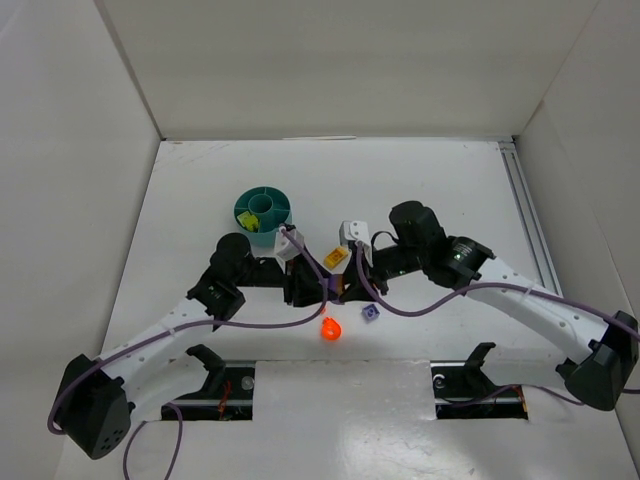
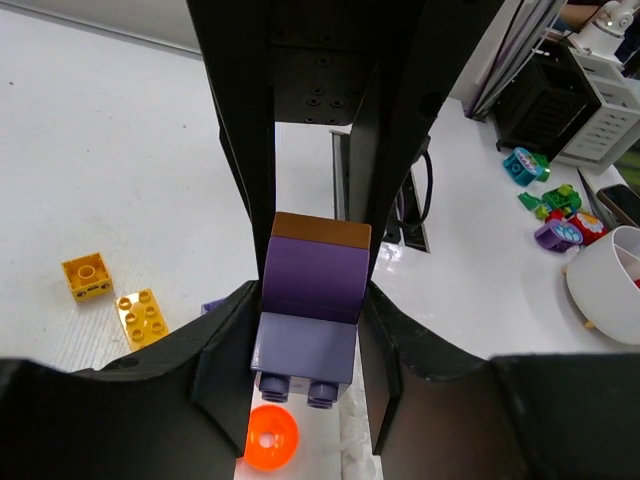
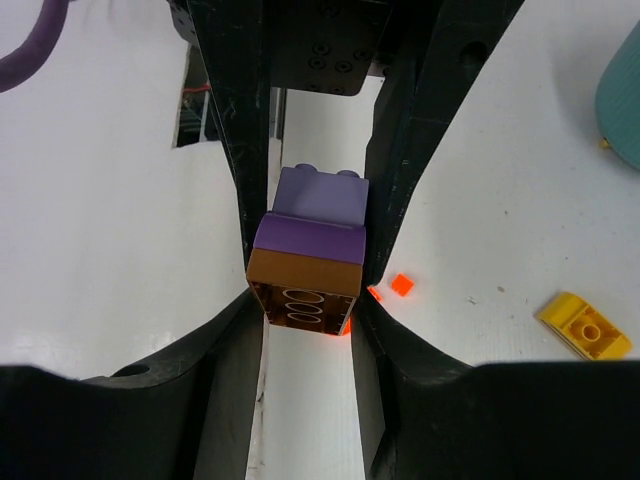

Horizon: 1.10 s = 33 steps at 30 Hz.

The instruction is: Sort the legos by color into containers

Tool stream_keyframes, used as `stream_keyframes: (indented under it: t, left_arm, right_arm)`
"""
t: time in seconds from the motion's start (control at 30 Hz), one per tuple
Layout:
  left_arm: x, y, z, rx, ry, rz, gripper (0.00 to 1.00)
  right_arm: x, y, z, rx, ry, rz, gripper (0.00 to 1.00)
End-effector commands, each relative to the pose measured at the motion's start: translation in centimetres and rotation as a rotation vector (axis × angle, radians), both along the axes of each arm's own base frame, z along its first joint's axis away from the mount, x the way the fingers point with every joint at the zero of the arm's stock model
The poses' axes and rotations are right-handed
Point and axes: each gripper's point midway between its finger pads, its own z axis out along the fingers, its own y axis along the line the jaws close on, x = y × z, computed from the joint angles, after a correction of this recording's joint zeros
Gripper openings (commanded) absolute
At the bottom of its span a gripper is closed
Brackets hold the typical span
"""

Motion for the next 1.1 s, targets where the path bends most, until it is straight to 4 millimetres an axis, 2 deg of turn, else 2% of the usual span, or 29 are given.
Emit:
stream_keyframes:
  t: [0.0, 0.03, 0.07, 0.13, 0.23, 0.33, 0.5, 0.53, 0.6, 0.63, 0.7, 0.73, 0.77, 0.8, 0.87, 0.9, 0.93, 0.97, 1.0, 1.03, 1.07]
  left_arm:
    - [-0.8, 0.3, 1.6, -0.044, -0.063, -0.023, 0.19]
    - [-0.5, 0.3, 1.6, -0.044, -0.063, -0.009, 0.09]
    - [-0.2, 0.2, 1.6, -0.044, -0.063, 0.009, 0.04]
    - [0.0, 0.2, 1.6, -0.044, -0.053, 0.023, 0.00]
    - [1.4, 0.3, 0.6, -0.001, -0.019, 0.110, 0.00]
    - [3.0, 0.7, -0.3, 0.038, 0.019, 0.220, 0.00]
    - [3.8, 2.0, -1.1, 0.041, 0.050, 0.345, 0.00]
    - [3.9, 2.2, -1.4, 0.050, 0.068, 0.364, 0.00]
    - [4.7, 2.7, -1.8, 0.065, 0.091, 0.429, 0.00]
    - [5.2, 2.8, -0.7, 0.046, 0.118, 0.467, 0.00]
    - [7.5, 4.5, -0.9, 0.068, 0.226, 0.673, 0.00]
    - [8.4, 5.2, 0.8, 0.042, 0.250, 0.748, 0.00]
    - [8.7, 6.4, -0.6, 0.083, 0.392, 0.853, 0.00]
    - [10.8, 9.0, -0.9, 0.082, 0.432, 1.062, 0.00]
    - [11.7, 11.8, -0.6, 0.075, 0.538, 1.270, 0.00]
    - [11.7, 14.7, -2.1, 0.097, 0.627, 1.444, 0.00]
    - [11.5, 15.6, -2.5, 0.101, 0.658, 1.503, 0.00]
    - [11.1, 16.5, -2.1, 0.081, 0.671, 1.538, 0.00]
    - [10.5, 17.3, -2.9, 0.104, 0.692, 1.576, 0.00]
    - [10.4, 18.0, -2.4, 0.062, 0.704, 1.609, 0.00]
    - [10.4, 18.7, -2.7, 0.057, 0.717, 1.645, 0.00]
  right_arm:
    - [0.5, 0.5, 3.4, 0.109, -0.083, 0.022, 0.08]
    - [0.6, 0.7, 3.1, 0.102, -0.085, 0.025, 0.09]
    - [0.6, 0.6, 2.9, 0.096, -0.079, 0.025, 0.09]
    - [0.6, 0.6, 2.9, 0.096, -0.079, 0.025, 0.09]
    - [1.2, -0.3, 1.3, 0.017, -0.071, -0.036, 0.02]
    - [2.2, -1.6, 2.7, 0.022, -0.135, -0.106, 0.00]
    - [4.2, -4.9, 3.1, -0.021, -0.168, -0.251, 0.00]
    - [4.3, -5.3, 3.5, -0.012, -0.177, -0.263, 0.00]
    - [4.9, -5.8, 3.0, -0.022, -0.169, -0.285, 0.00]
    - [5.1, -6.0, 3.0, -0.023, -0.169, -0.296, 0.00]
    - [6.5, -5.8, 3.3, -0.017, -0.208, -0.337, 0.00]
    - [7.1, -5.6, 3.6, -0.008, -0.224, -0.348, 0.00]
    - [7.8, -5.1, 3.9, 0.010, -0.241, -0.350, 0.00]
    - [9.1, -4.4, 5.4, 0.067, -0.294, -0.381, 0.00]
    - [11.3, -3.5, 6.0, 0.090, -0.336, -0.419, 0.00]
    - [12.8, -3.3, 6.4, 0.093, -0.356, -0.469, 0.00]
    - [14.1, -2.8, 7.1, 0.112, -0.381, -0.489, 0.00]
    - [15.6, -1.6, 5.5, 0.079, -0.355, -0.486, 0.00]
    - [17.0, -0.8, 6.8, 0.095, -0.375, -0.501, 0.00]
    - [18.4, 1.5, 6.8, 0.090, -0.383, -0.472, 0.01]
    - [18.1, 1.8, 6.8, 0.088, -0.386, -0.471, 0.01]
